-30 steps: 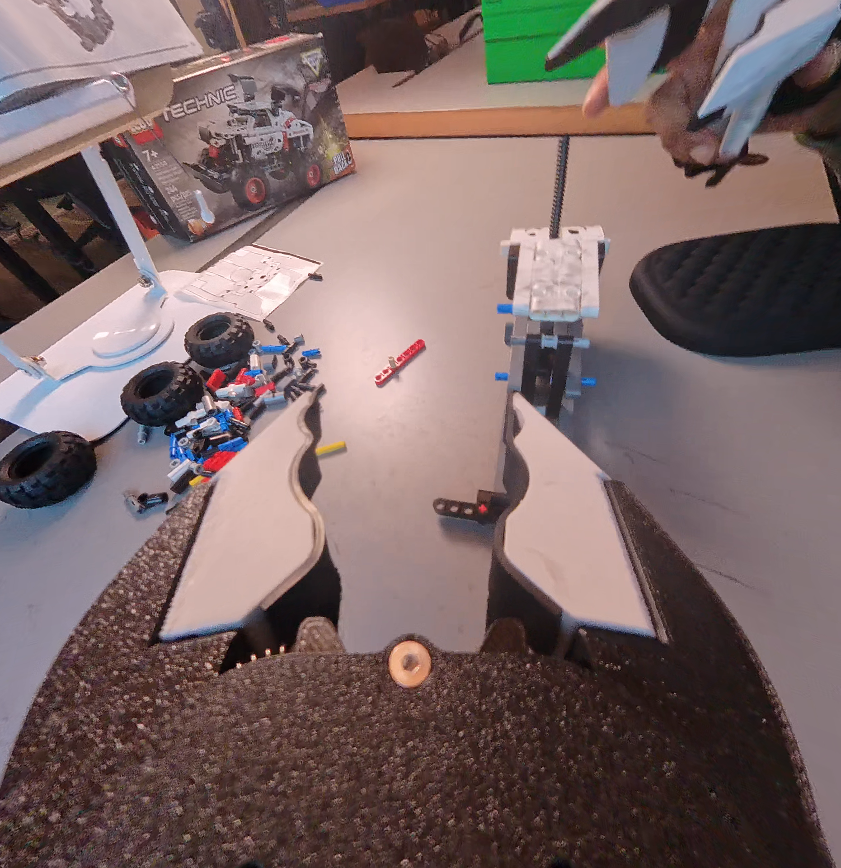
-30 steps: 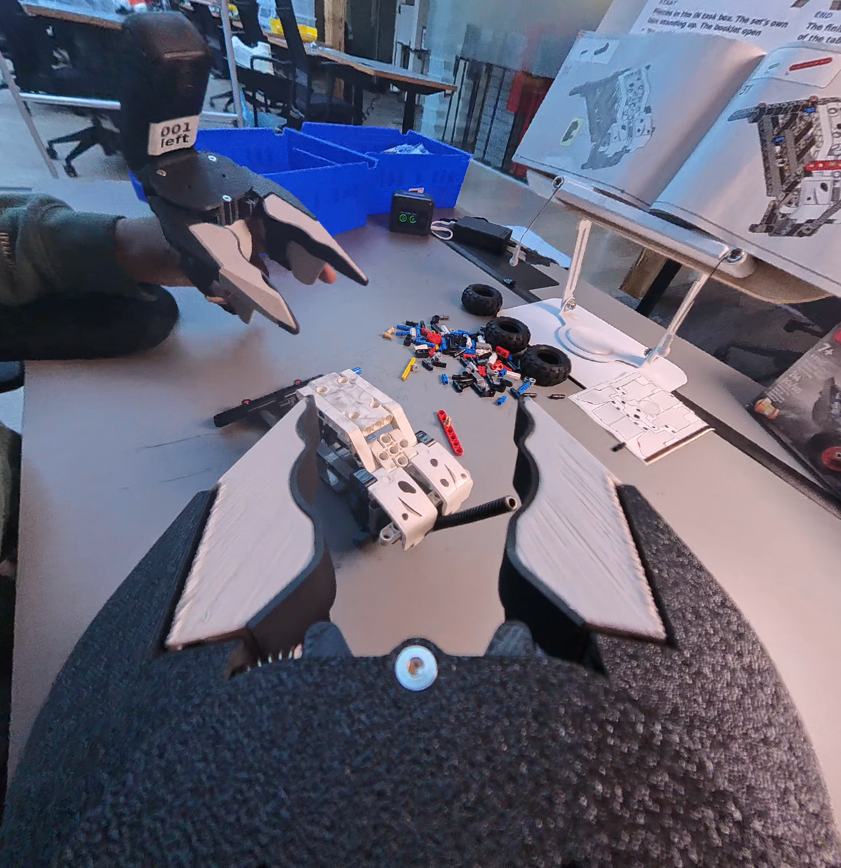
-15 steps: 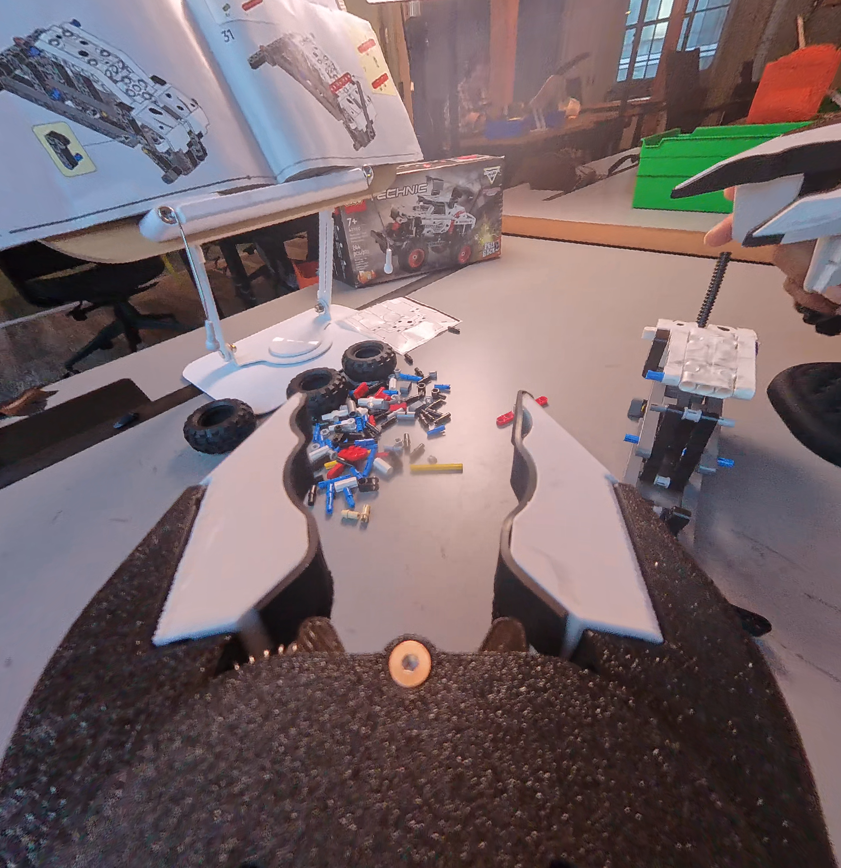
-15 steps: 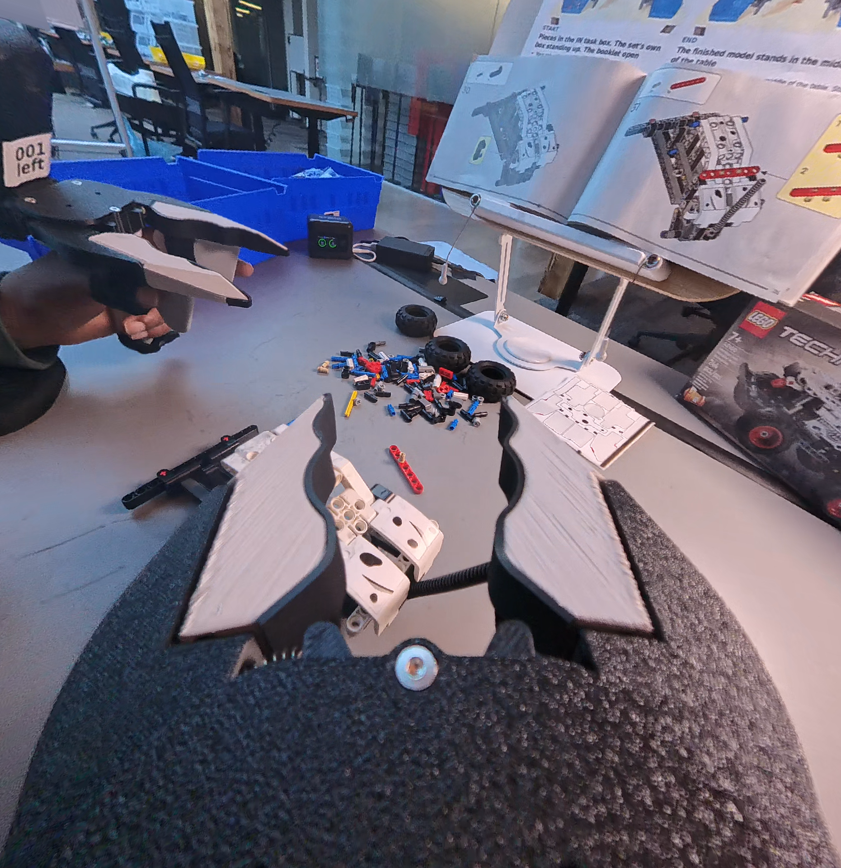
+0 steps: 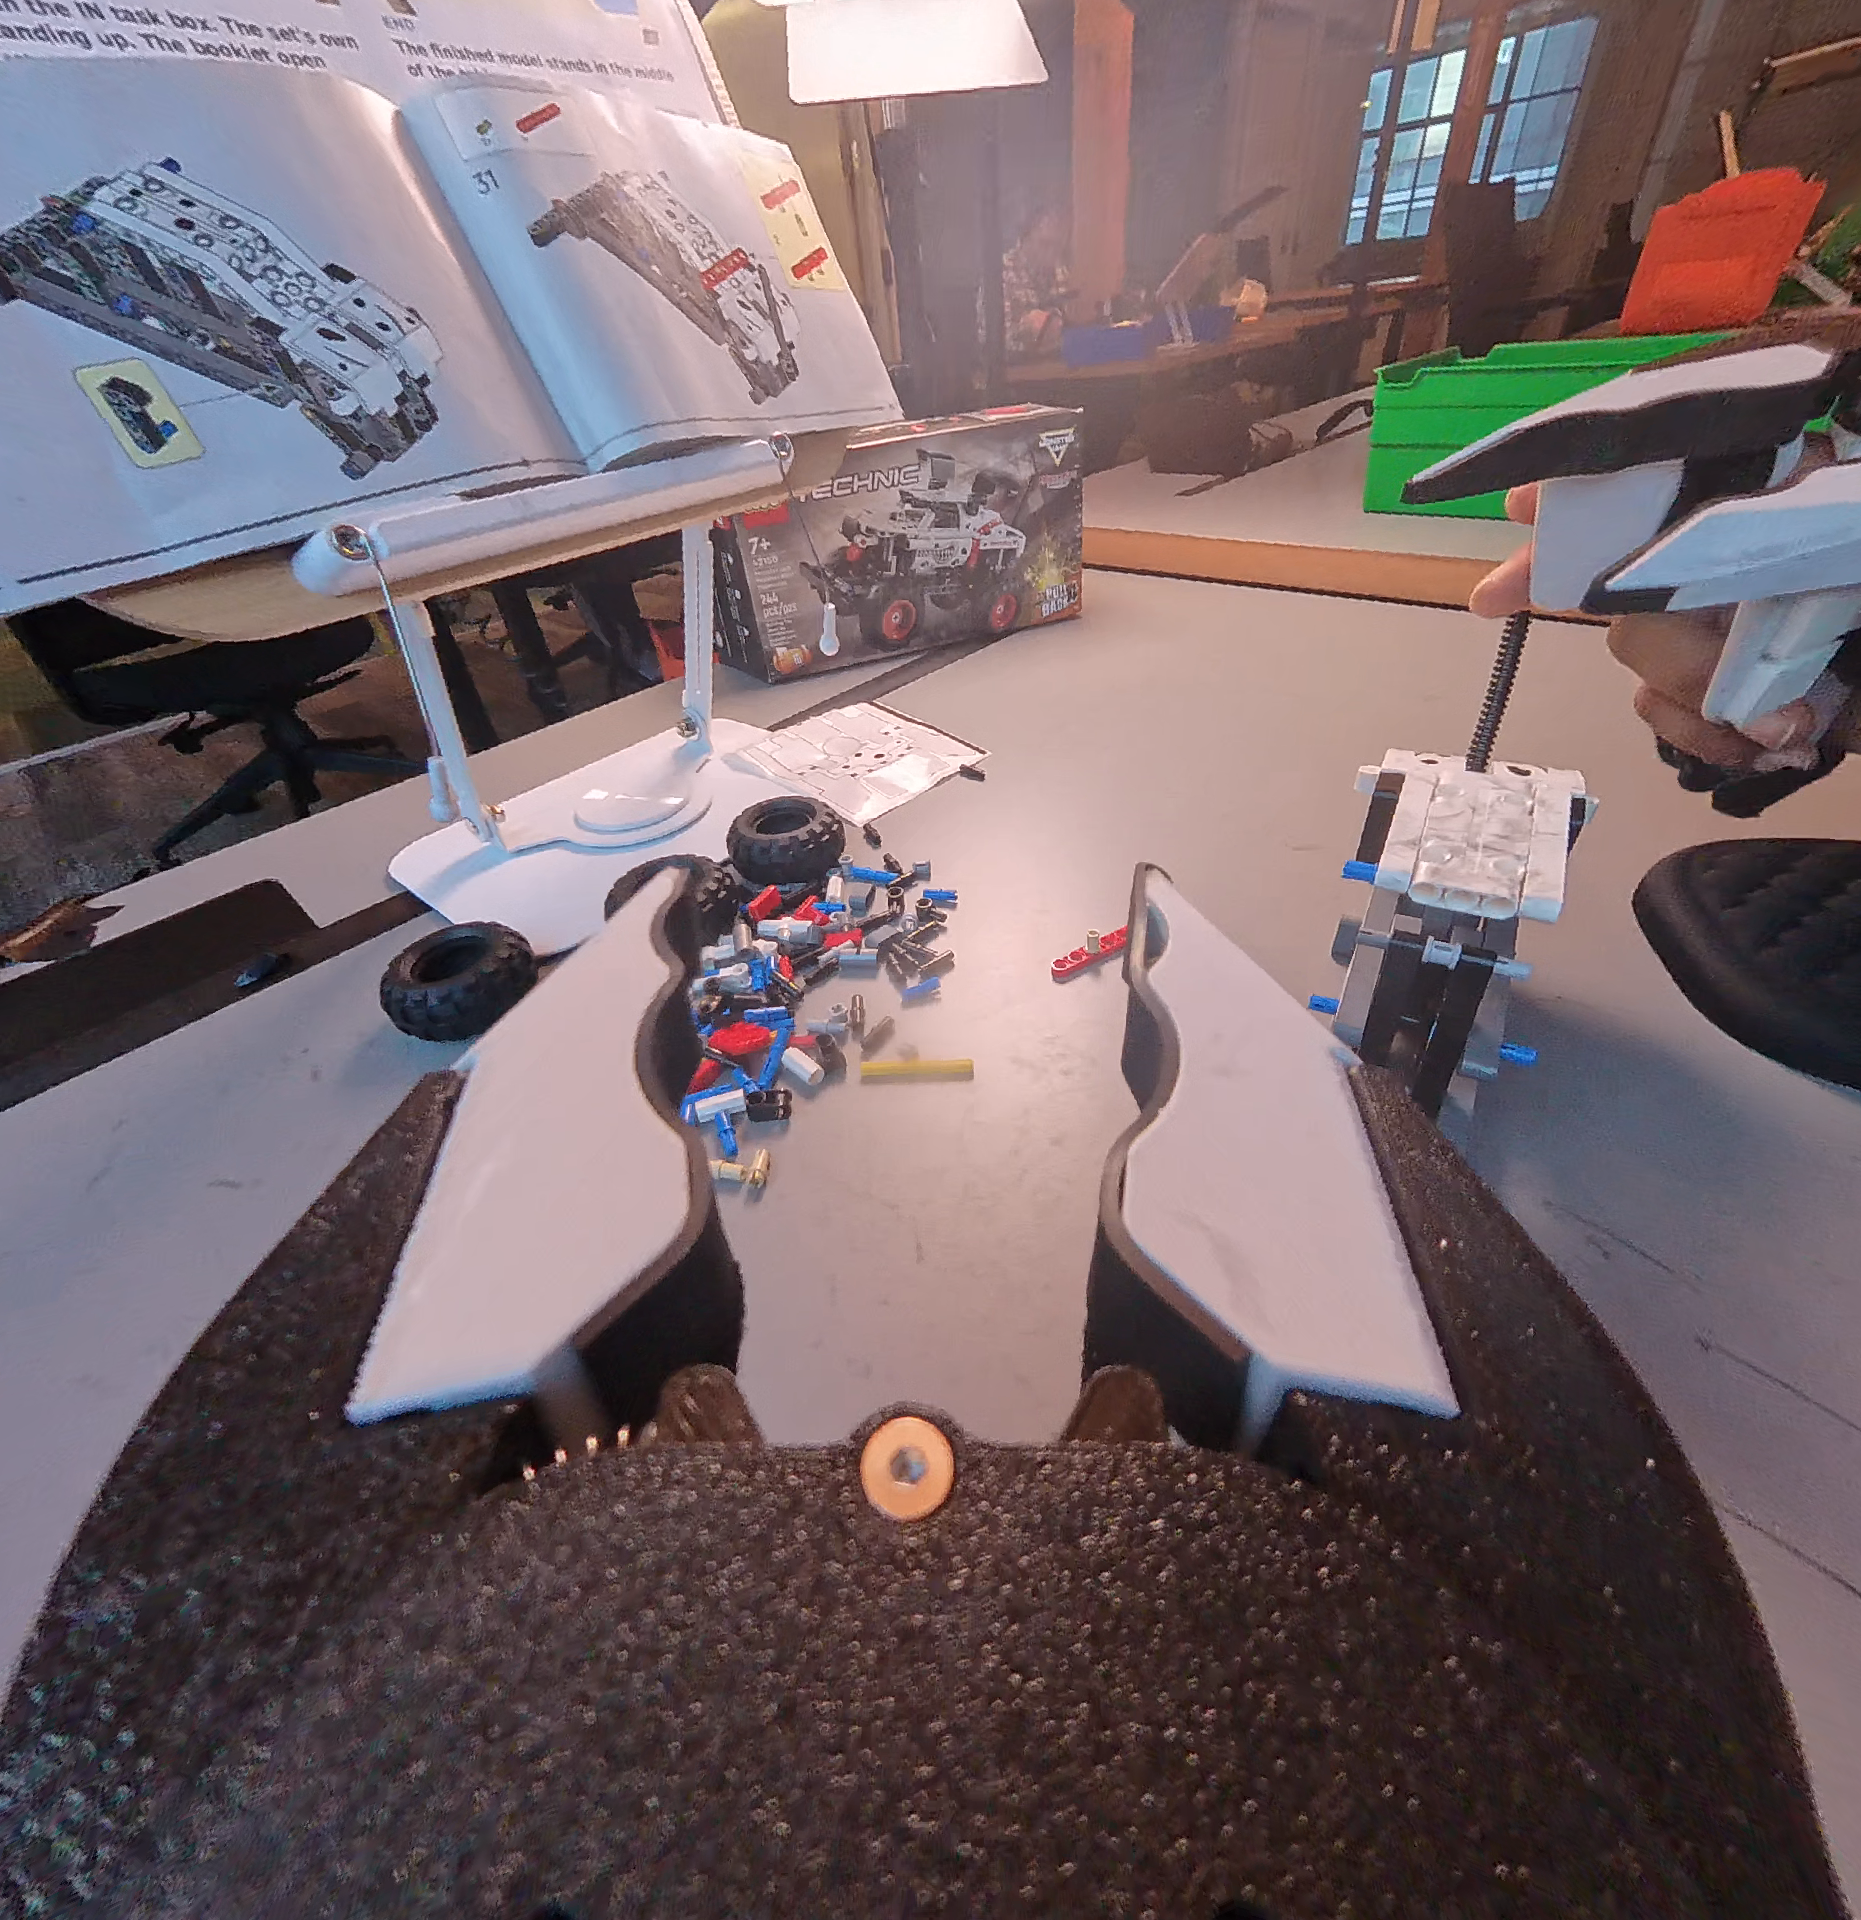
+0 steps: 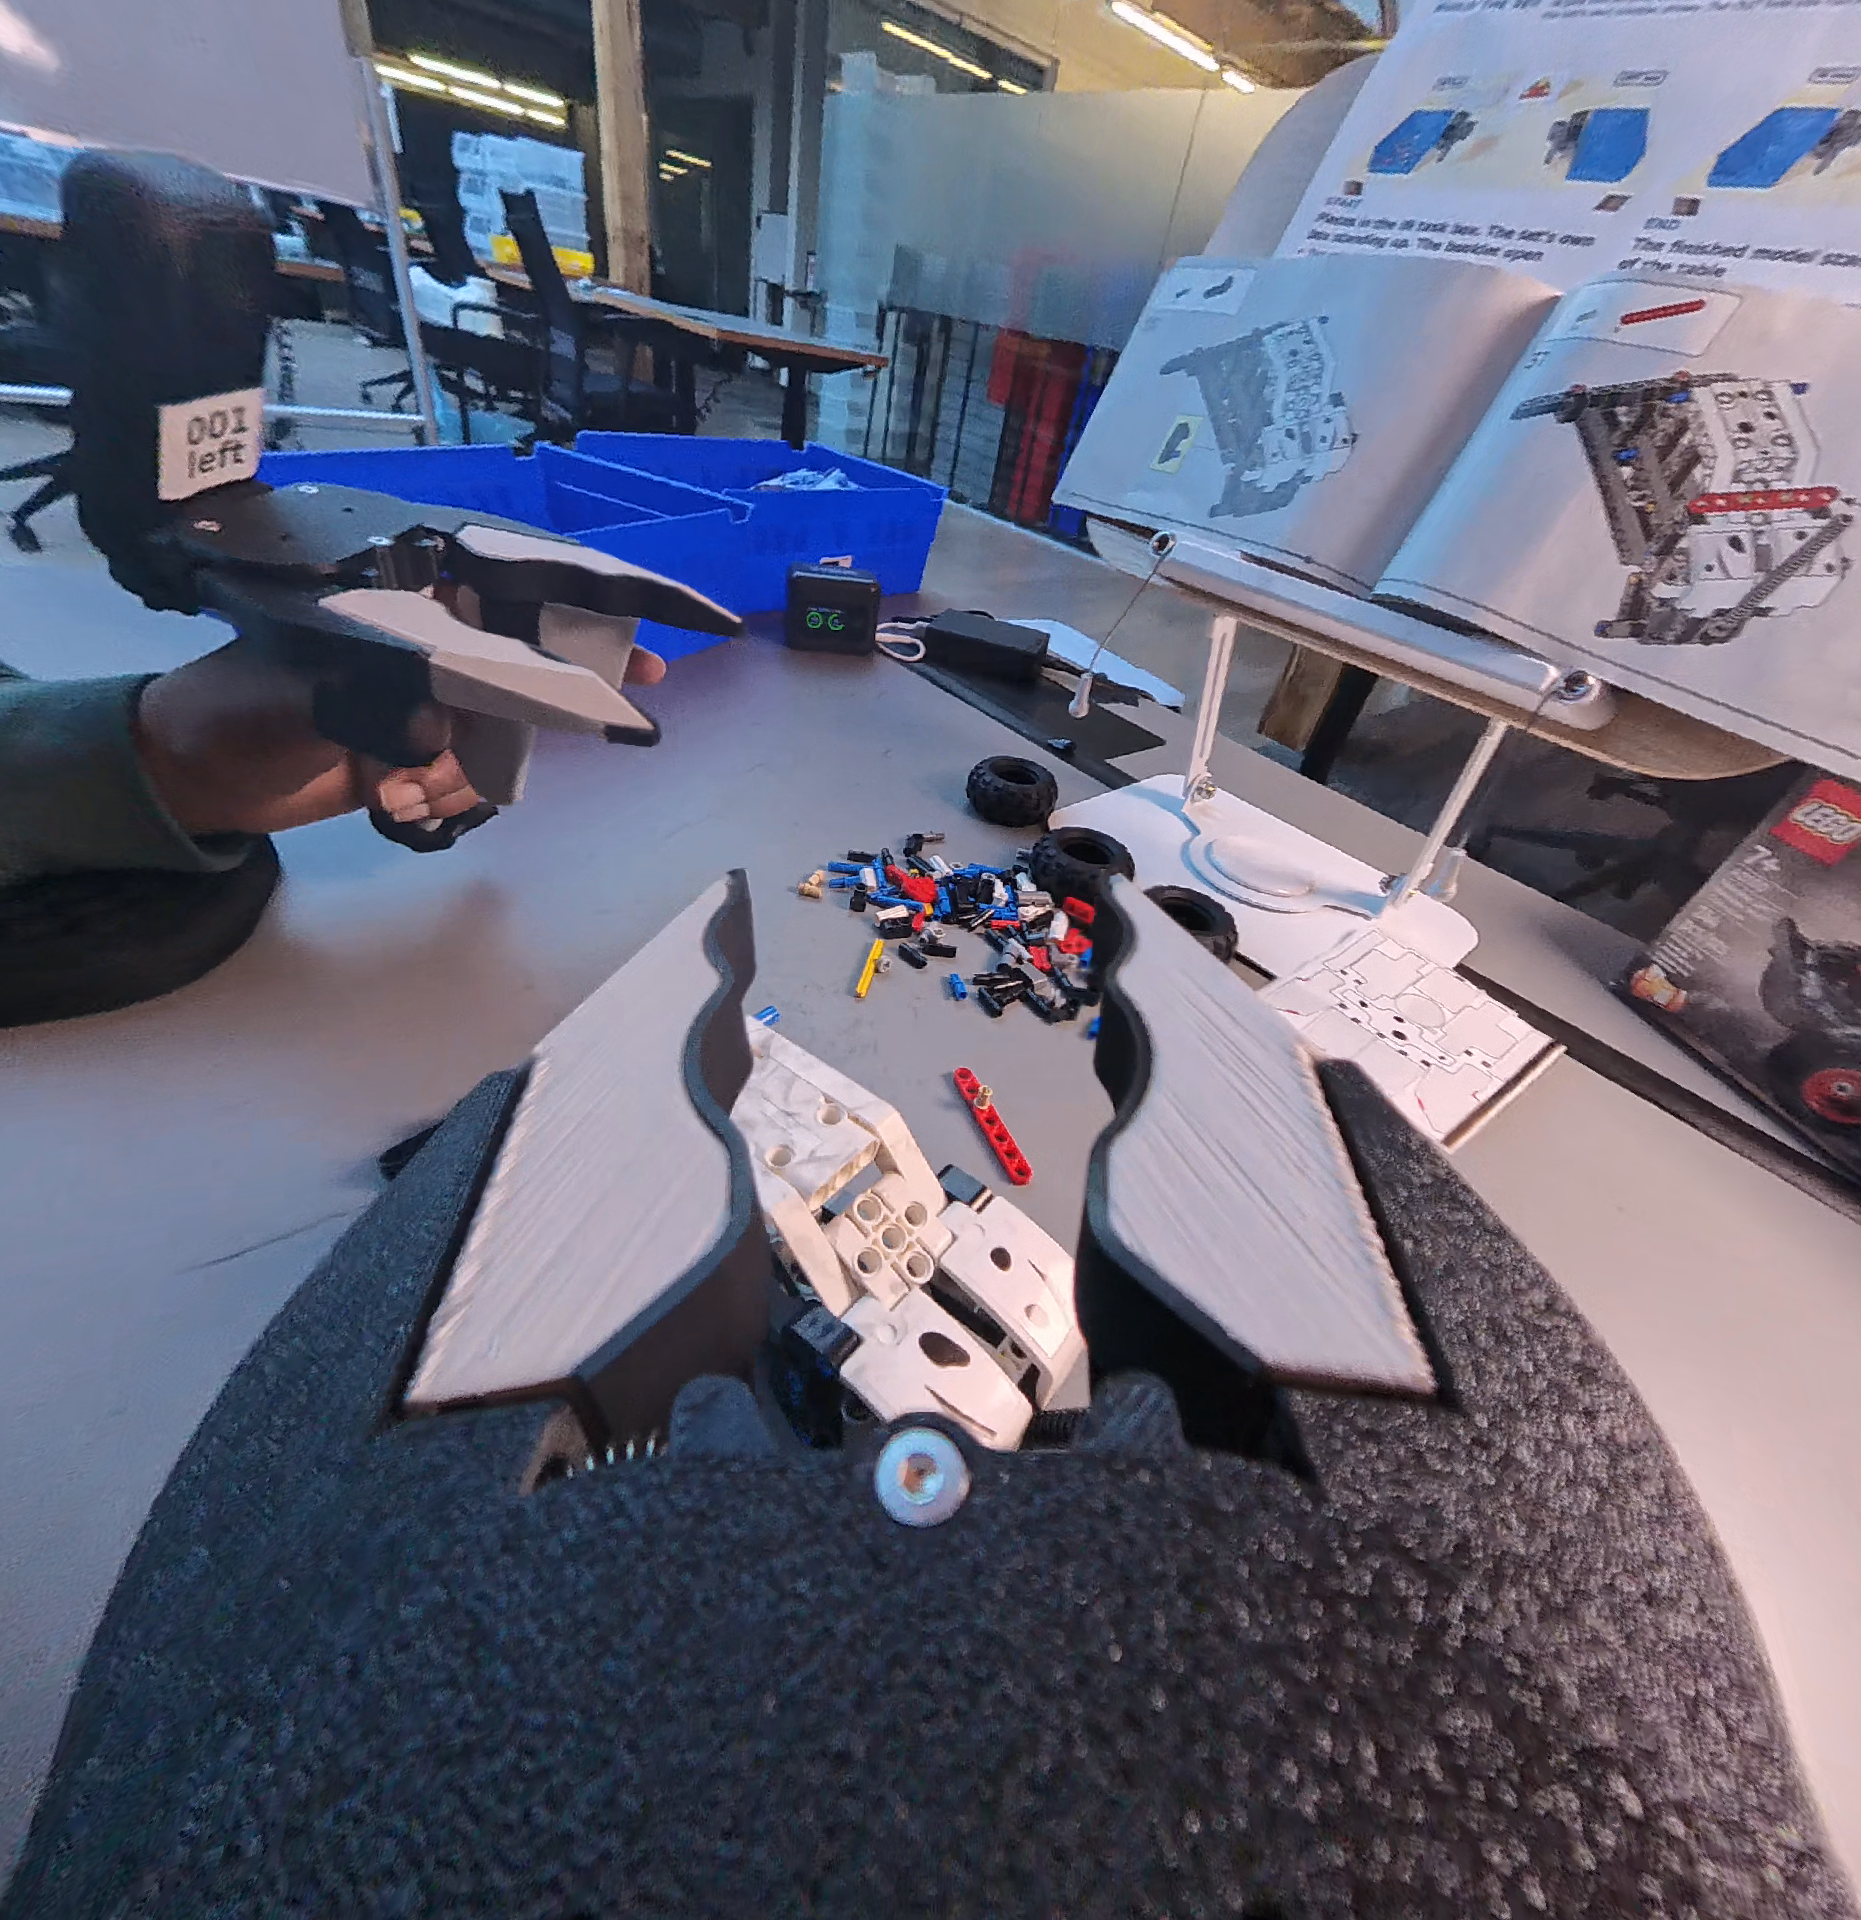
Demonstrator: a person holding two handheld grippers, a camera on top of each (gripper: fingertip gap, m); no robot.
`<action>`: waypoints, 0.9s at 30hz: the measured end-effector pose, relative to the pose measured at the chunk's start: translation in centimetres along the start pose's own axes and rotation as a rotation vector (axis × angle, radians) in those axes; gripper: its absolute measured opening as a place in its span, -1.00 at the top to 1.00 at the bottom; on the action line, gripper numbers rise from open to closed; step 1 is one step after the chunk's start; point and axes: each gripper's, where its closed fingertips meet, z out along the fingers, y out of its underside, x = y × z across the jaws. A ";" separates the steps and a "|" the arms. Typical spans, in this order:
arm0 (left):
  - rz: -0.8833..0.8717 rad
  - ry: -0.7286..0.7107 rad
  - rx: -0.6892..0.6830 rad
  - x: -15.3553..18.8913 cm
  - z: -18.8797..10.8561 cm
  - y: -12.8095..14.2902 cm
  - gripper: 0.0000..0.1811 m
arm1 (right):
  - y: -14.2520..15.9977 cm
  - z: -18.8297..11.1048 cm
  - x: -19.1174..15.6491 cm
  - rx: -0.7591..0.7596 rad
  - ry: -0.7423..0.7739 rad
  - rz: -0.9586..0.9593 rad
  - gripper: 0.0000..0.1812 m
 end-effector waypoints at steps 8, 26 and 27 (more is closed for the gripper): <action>-0.005 0.002 -0.004 -0.2 -0.2 0.0 0.11 | -0.6 -0.5 3.5 0.079 0.156 0.088 0.22; -0.057 0.326 -0.078 6.3 0.4 1.2 0.27 | 0.5 -2.5 4.3 -0.044 0.024 -0.022 0.31; -0.072 0.363 -0.097 7.3 0.6 1.5 0.27 | 0.7 -2.9 4.1 -0.069 -0.012 -0.034 0.33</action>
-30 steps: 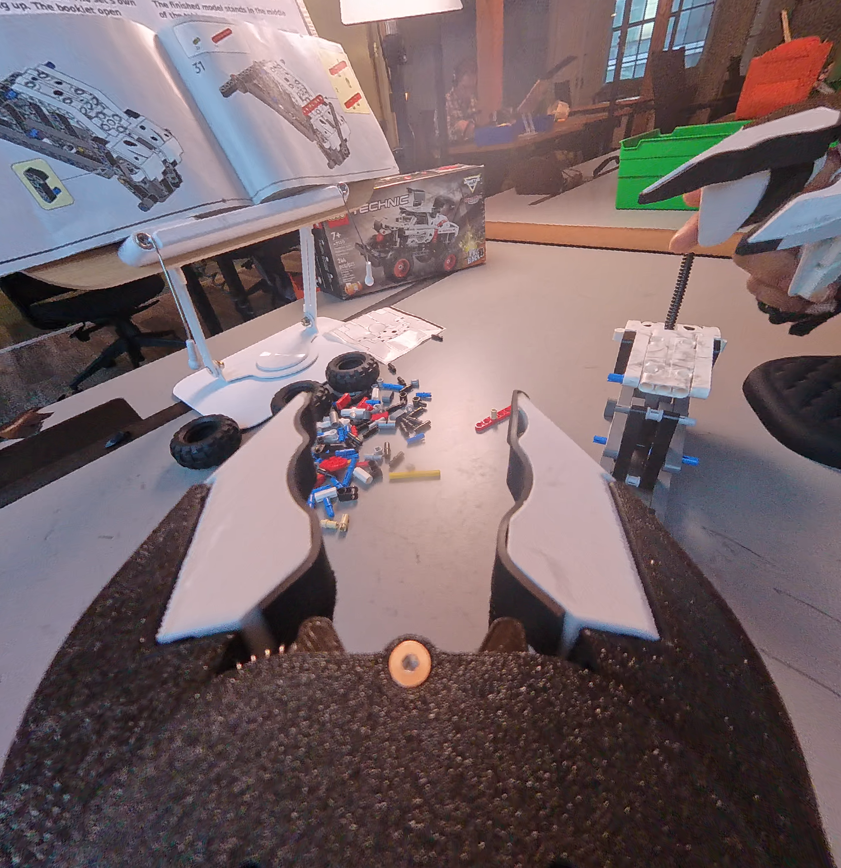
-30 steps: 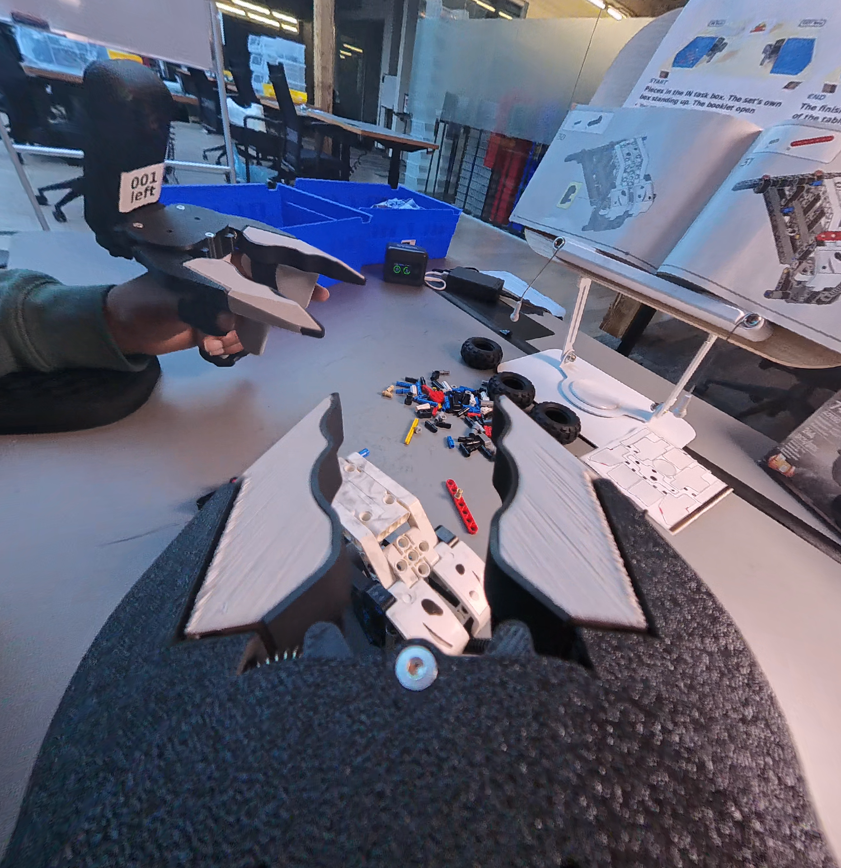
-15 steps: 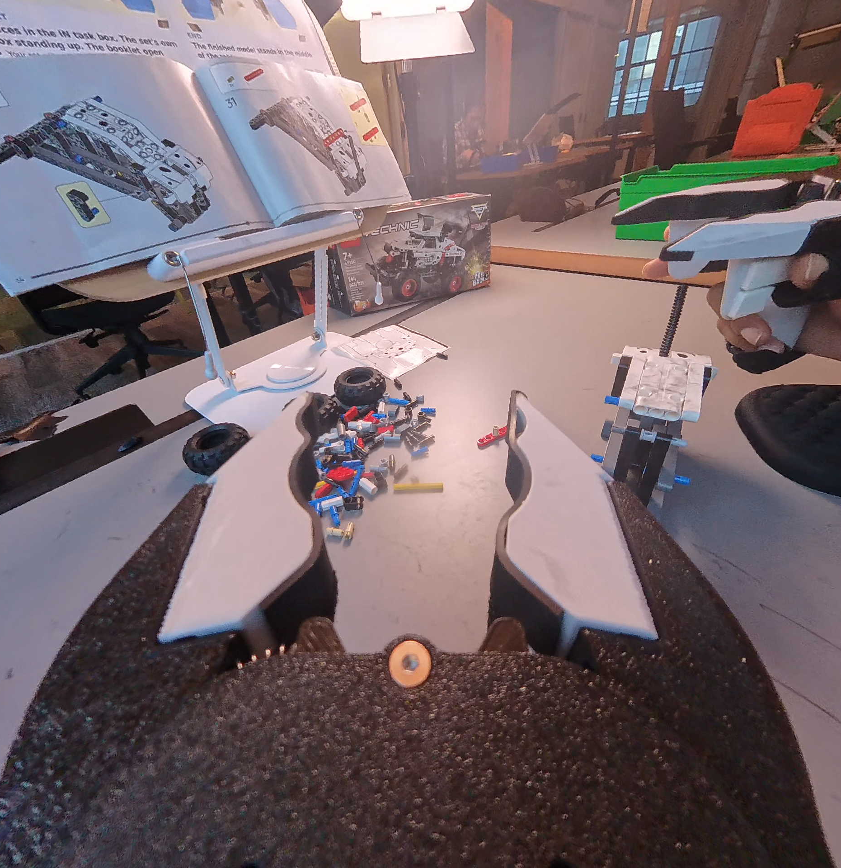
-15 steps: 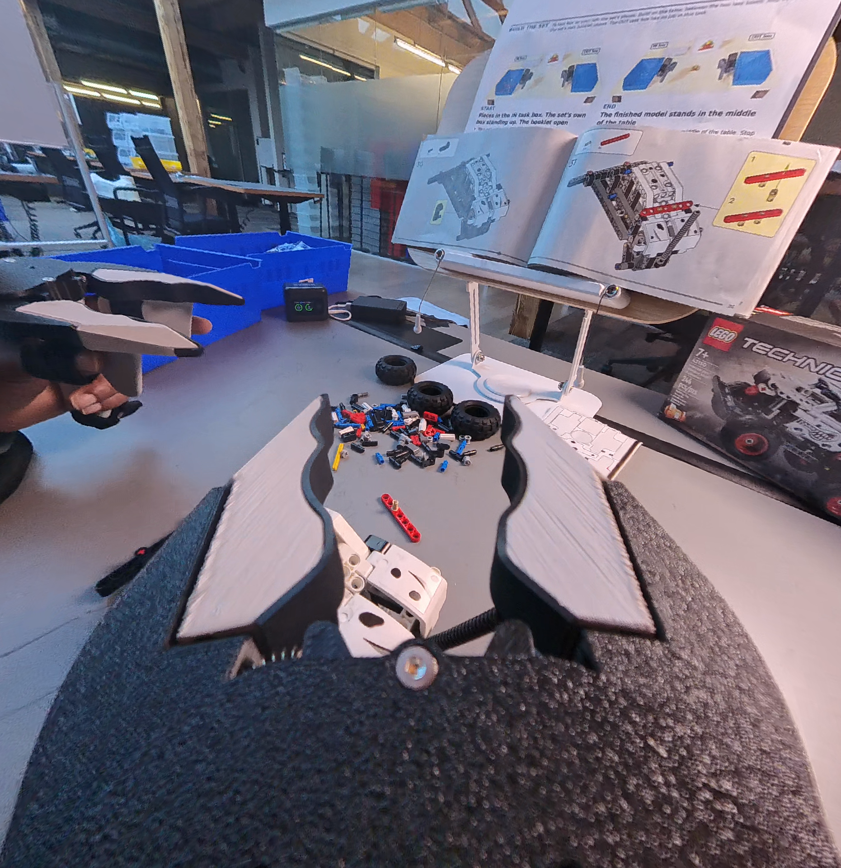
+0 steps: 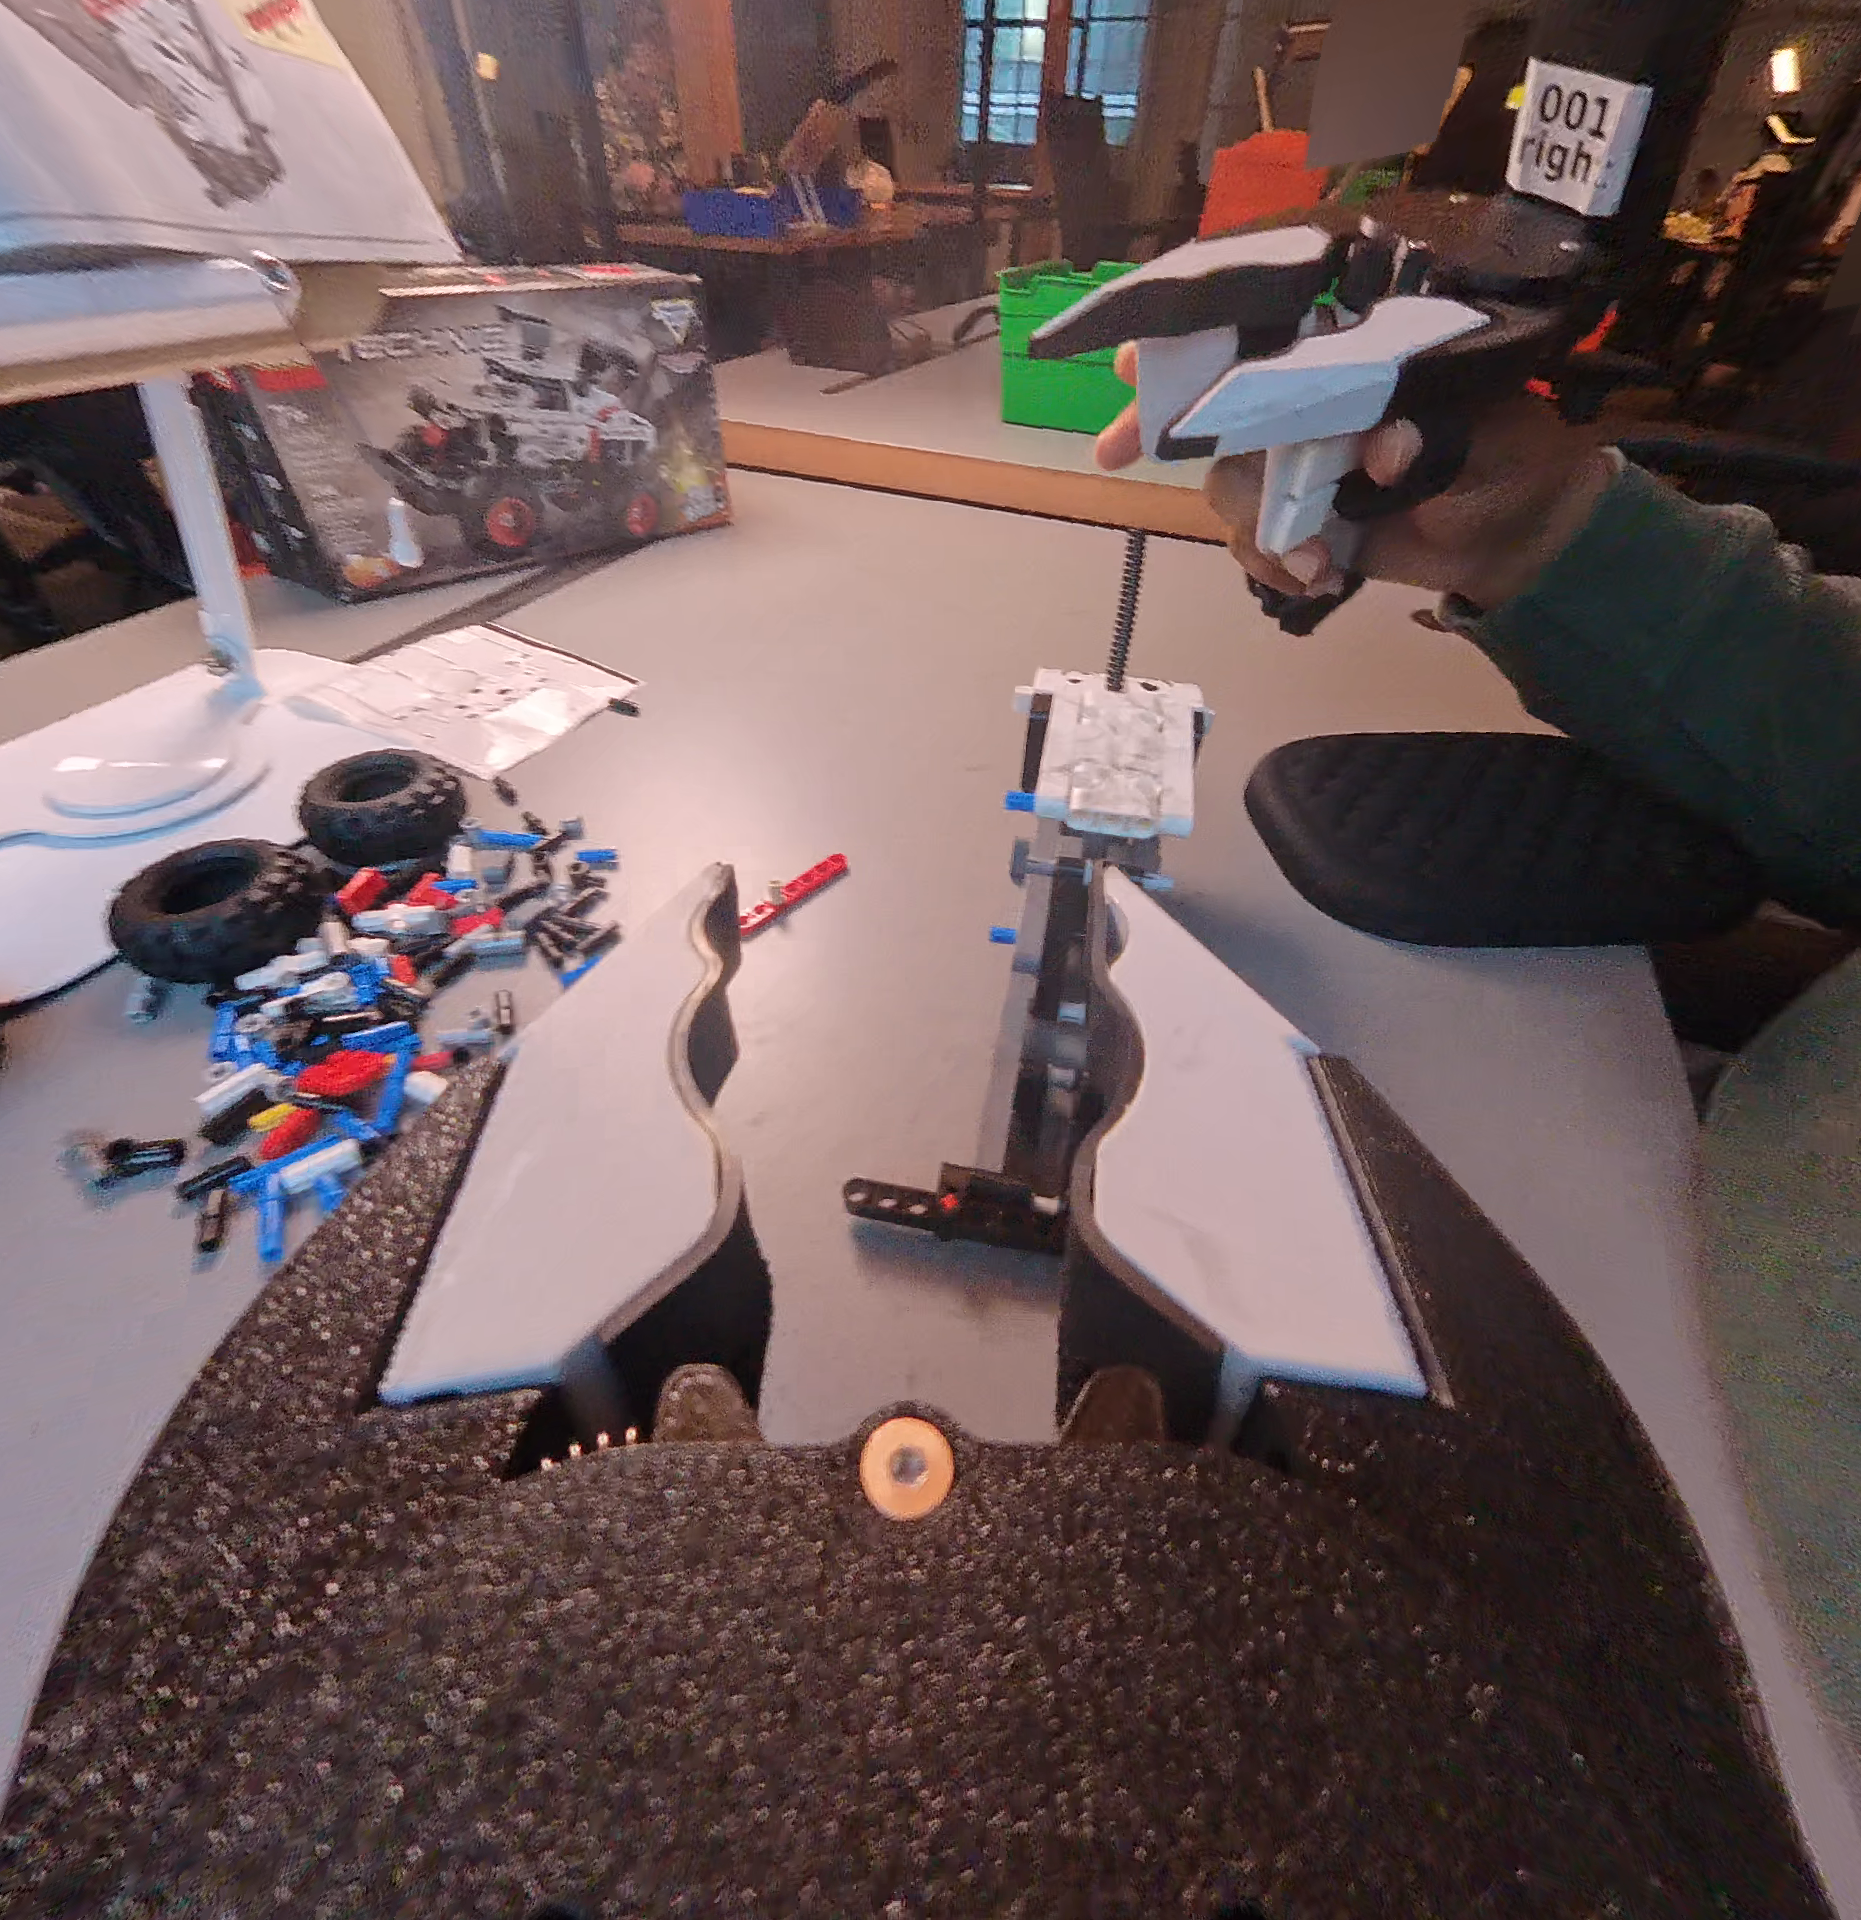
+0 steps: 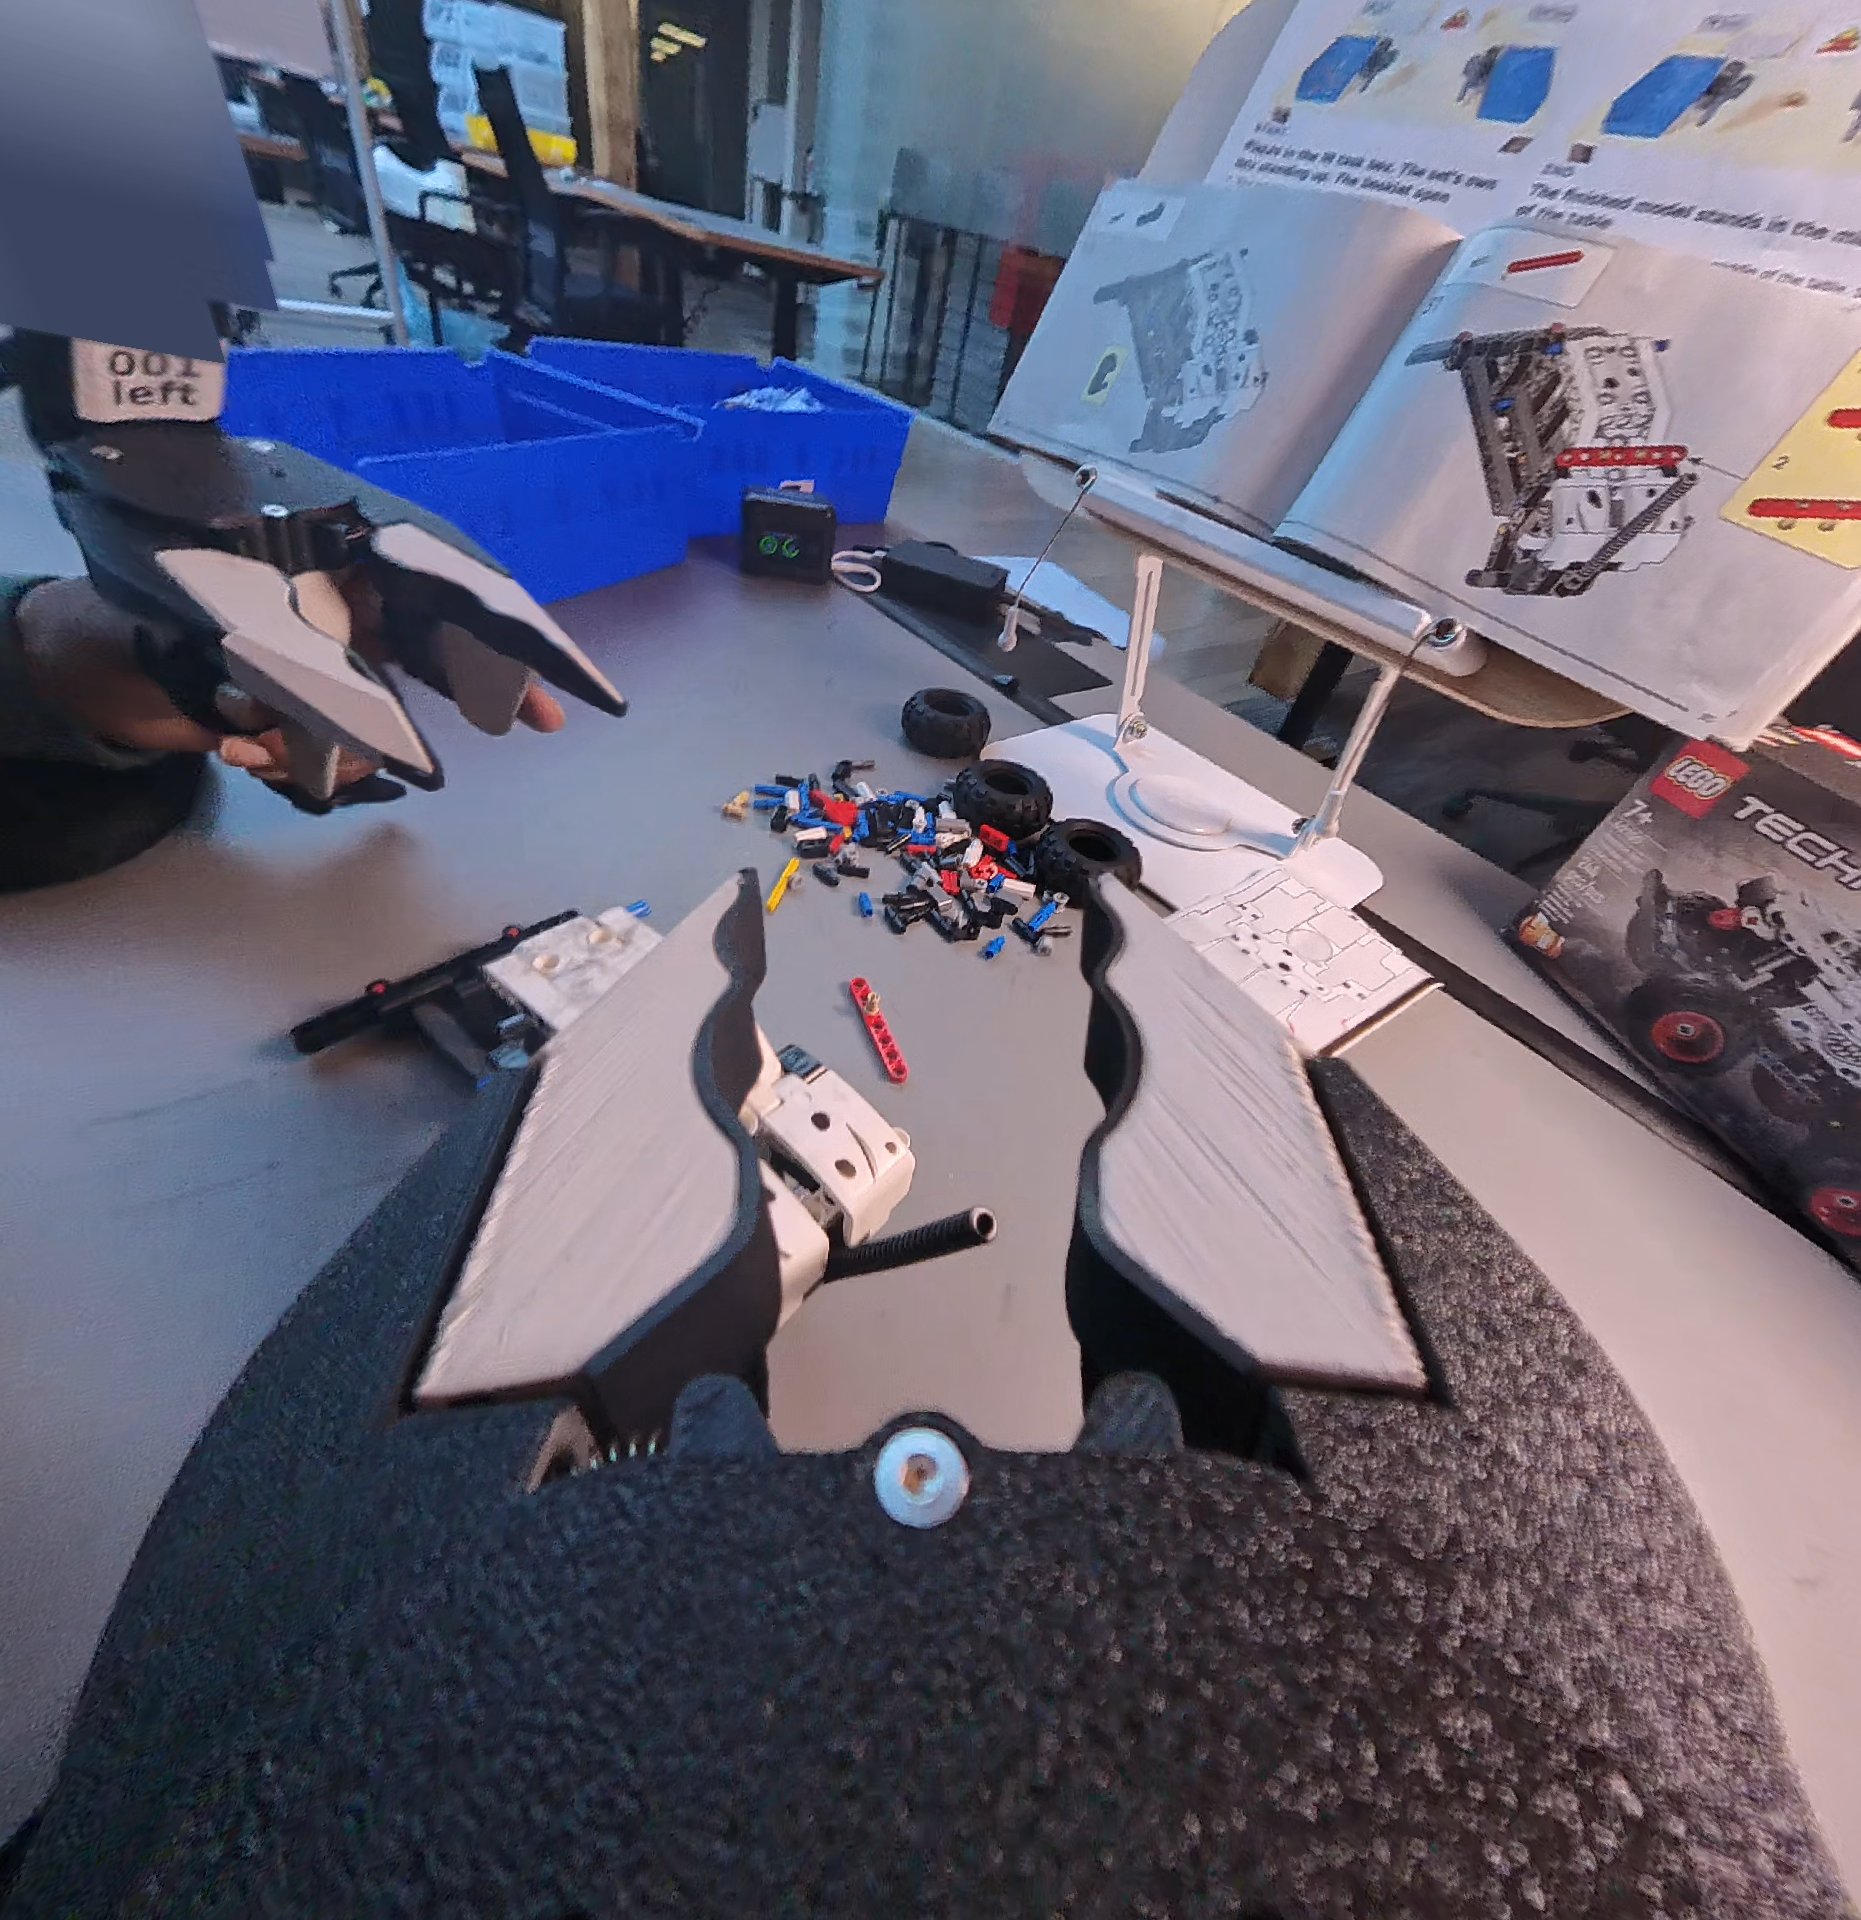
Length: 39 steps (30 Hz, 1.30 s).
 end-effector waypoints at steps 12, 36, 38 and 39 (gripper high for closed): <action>0.066 0.207 -0.295 5.1 8.0 3.1 0.39 | 5.8 6.6 3.9 -0.352 -0.340 -0.052 0.48; -0.085 0.033 -0.111 -6.9 3.6 0.7 0.43 | 5.0 12.4 -1.4 -0.285 -0.480 -0.161 0.94; -0.080 0.074 -0.042 -6.1 3.9 -1.2 0.48 | 0.8 11.6 -2.4 -0.178 -0.511 -0.180 0.94; -0.083 0.110 0.015 -5.5 3.9 -2.6 0.50 | -1.0 11.2 -3.3 -0.136 -0.544 -0.175 0.93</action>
